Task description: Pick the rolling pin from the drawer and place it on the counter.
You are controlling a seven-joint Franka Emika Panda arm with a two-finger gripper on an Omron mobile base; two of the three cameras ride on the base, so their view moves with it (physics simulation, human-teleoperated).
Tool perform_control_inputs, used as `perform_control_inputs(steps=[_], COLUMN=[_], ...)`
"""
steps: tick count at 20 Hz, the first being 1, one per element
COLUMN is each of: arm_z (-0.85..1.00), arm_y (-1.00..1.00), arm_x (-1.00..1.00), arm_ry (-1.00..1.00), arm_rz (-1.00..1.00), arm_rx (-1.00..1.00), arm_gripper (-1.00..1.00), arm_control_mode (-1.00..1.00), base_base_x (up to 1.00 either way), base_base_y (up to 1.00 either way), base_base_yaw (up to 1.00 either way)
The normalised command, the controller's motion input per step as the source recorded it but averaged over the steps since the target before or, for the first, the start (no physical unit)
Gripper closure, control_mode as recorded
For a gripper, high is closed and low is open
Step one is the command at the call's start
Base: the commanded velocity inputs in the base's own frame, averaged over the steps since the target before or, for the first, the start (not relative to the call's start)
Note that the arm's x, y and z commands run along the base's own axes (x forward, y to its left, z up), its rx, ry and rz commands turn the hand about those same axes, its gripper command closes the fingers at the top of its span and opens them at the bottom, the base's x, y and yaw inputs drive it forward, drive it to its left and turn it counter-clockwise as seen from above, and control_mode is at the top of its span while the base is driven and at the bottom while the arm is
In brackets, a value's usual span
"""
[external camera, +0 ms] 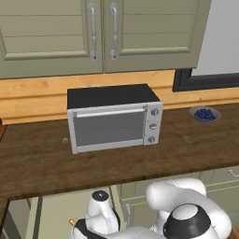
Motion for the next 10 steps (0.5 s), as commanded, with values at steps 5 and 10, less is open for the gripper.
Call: perform_control_inputs(steps=[5, 10], arm_z=[-0.16, 0.00], arm_y=[0.08, 0.00], arm_x=[0.00, 0.00], arm_ry=[0.01, 0.00], arm_rz=[0.00, 0.00], arm_rx=[0.00, 0.00], arm_gripper=[1.00, 1.00], arm_control_mode=[-1.00, -1.00], base_base_x=[0.00, 0.00], base_base_y=[0.00, 0.00], base_base_yaw=[0.00, 0.00])
